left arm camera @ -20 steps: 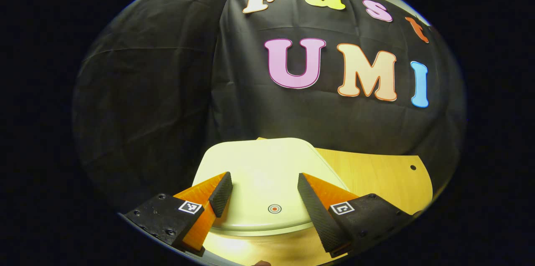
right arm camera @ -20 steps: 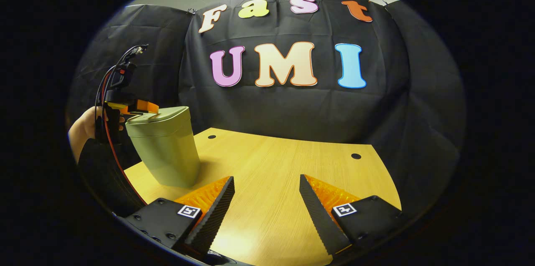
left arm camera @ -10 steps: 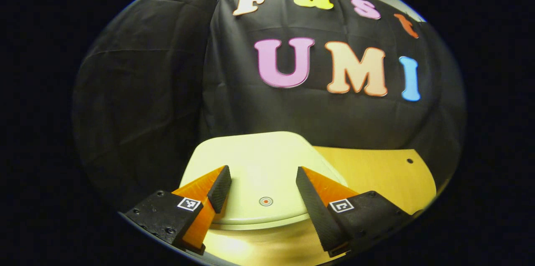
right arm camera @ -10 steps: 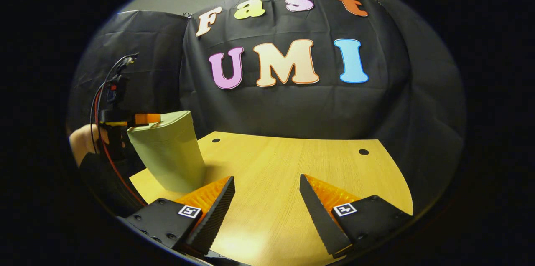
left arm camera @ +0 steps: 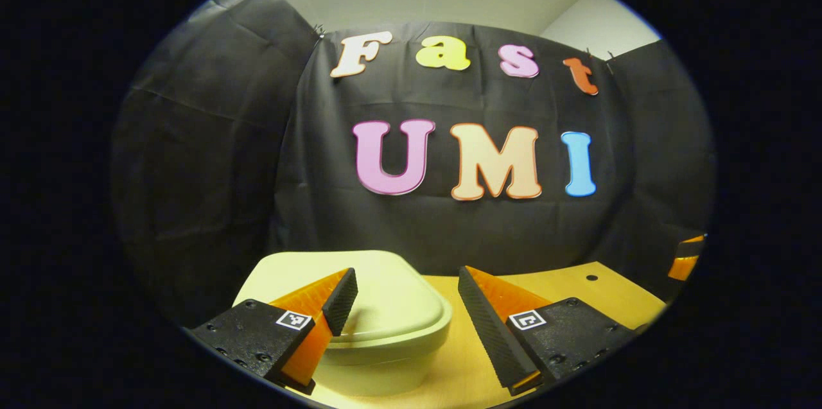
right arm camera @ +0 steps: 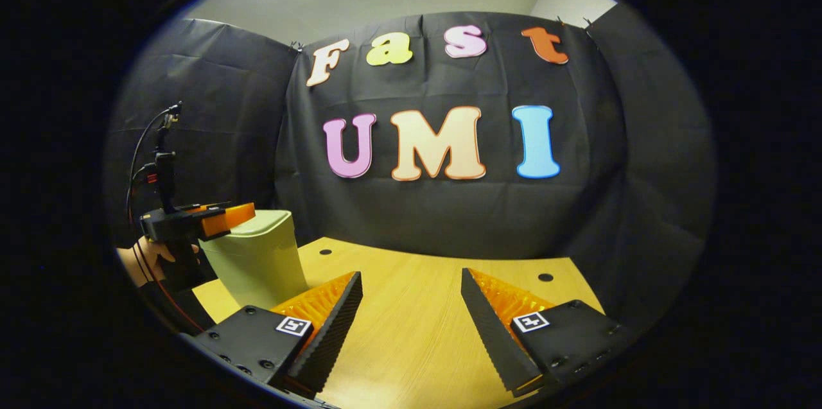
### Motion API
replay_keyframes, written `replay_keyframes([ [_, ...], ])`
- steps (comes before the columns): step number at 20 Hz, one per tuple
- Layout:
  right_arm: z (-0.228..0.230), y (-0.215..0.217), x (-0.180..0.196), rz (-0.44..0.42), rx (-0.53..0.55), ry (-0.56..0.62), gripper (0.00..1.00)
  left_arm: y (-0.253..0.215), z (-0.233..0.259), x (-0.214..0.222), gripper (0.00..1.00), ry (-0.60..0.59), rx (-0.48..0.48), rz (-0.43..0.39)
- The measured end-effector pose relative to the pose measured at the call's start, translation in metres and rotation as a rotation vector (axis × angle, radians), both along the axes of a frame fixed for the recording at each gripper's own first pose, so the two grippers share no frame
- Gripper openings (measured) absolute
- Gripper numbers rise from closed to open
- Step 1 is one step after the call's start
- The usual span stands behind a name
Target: Press the lid of the desktop garbage bin to open it, pick up the crumpled paper on the desktop and throw it into the bin, then pick up the pop can on the desktop and drop it into the bin, and finally close the garbage bin lid.
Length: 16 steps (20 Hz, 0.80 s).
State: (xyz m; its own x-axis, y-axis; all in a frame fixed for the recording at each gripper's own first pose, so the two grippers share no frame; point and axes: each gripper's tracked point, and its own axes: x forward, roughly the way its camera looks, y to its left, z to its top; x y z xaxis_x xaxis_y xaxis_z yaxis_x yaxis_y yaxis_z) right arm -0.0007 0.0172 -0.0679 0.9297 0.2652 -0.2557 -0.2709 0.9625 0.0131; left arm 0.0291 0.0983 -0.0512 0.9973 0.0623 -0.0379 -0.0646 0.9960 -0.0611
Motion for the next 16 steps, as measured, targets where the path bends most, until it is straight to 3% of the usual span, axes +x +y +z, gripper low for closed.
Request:
replay_keyframes([
  [3,0.023,-0.013,0.001,-0.039,-0.004,-0.079,0.98,-0.046,0.021,-0.007,0.94,-0.074,-0.001,-0.077],
  [9,0.053,-0.038,-0.002,-0.099,0.042,-0.157,0.98,-0.126,0.044,-0.011,0.94,-0.111,-0.07,-0.245],
  [16,0.063,-0.051,-0.003,-0.13,0.04,-0.194,0.98,-0.156,0.047,-0.013,0.95,-0.111,-0.084,-0.318],
])
